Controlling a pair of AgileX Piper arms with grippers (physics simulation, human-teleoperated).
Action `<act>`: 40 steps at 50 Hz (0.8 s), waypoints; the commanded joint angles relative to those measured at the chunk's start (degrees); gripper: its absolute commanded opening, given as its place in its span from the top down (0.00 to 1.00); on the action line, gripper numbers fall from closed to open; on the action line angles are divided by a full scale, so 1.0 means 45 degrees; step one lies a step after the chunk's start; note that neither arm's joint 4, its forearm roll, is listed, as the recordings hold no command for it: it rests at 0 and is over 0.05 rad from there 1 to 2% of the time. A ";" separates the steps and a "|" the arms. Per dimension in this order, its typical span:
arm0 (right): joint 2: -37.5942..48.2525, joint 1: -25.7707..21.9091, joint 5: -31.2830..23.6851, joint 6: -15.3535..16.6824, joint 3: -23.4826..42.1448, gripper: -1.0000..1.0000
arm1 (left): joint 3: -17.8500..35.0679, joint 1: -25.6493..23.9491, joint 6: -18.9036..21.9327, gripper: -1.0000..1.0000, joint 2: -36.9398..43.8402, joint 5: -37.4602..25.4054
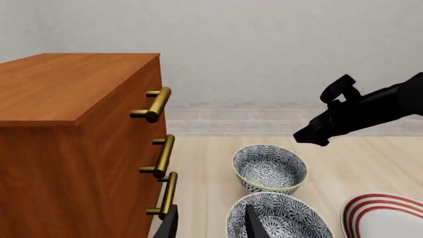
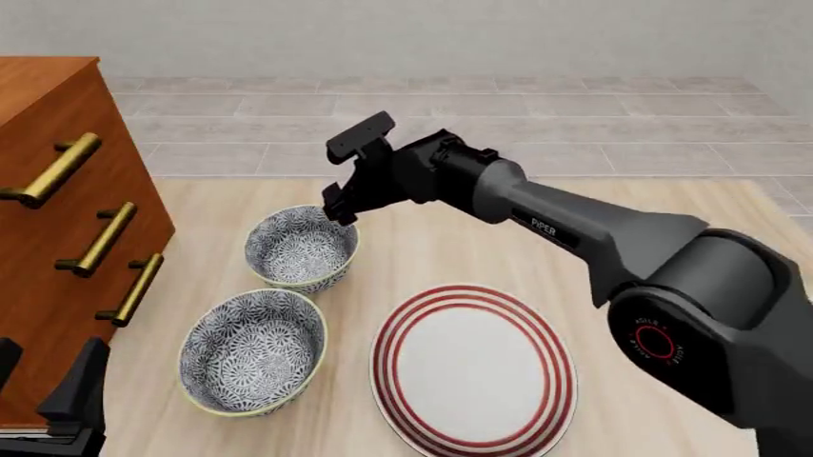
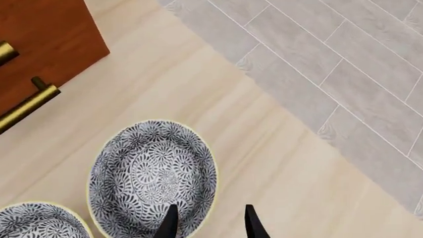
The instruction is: Pick up the bowl and put it in the front on the plate.
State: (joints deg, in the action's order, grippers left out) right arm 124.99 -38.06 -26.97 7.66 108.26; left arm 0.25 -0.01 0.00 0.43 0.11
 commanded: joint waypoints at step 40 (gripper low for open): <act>0.3064 0.0309 -0.0920 0.0046 0.2974 0.00 | 0.0000 0.0000 0.0000 0.00 0.0000 0.0000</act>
State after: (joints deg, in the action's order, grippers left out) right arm 136.84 -37.15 -30.78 7.45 120.28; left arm 0.25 -0.01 0.00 0.43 0.11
